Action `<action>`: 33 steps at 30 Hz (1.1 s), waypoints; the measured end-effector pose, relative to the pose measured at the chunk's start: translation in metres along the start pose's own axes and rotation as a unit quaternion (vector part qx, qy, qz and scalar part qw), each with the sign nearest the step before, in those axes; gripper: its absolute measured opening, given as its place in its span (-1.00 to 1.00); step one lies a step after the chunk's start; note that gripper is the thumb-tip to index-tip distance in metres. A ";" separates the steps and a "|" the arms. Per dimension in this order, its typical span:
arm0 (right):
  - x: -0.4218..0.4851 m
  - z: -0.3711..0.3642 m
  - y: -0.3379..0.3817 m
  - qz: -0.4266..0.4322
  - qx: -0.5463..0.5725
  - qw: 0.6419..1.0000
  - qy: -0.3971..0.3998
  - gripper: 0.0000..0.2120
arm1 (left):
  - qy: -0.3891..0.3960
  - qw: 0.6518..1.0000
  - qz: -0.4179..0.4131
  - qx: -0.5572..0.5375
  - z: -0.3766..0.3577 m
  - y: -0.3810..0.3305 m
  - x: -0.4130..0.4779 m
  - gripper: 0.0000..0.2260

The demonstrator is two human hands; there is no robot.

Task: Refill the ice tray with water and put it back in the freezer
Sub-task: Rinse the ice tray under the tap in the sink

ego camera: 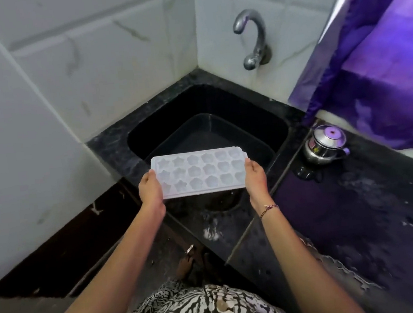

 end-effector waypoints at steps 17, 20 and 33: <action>0.085 -0.017 0.023 -0.100 0.111 0.984 -0.102 -0.74 | 0.209 0.956 -0.011 0.206 -0.111 -0.079 0.140 -0.84; 0.093 -0.018 0.030 -0.104 0.157 0.976 -0.113 -0.81 | 0.245 0.942 -0.008 0.229 -0.127 -0.091 0.158 -0.90; 0.131 -0.010 0.044 -0.081 0.047 0.984 -0.151 -0.77 | 0.310 0.895 -0.033 0.321 -0.176 -0.112 0.205 -0.86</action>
Point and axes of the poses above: each hand's wrist, its own x-axis towards the middle knuckle, its own z-axis out of the back of the hand, y = z × x, the point moved 1 cm from there along x, towards the middle knuckle, and after that the axes turned 3 degrees about x, right-handed, at the moved point
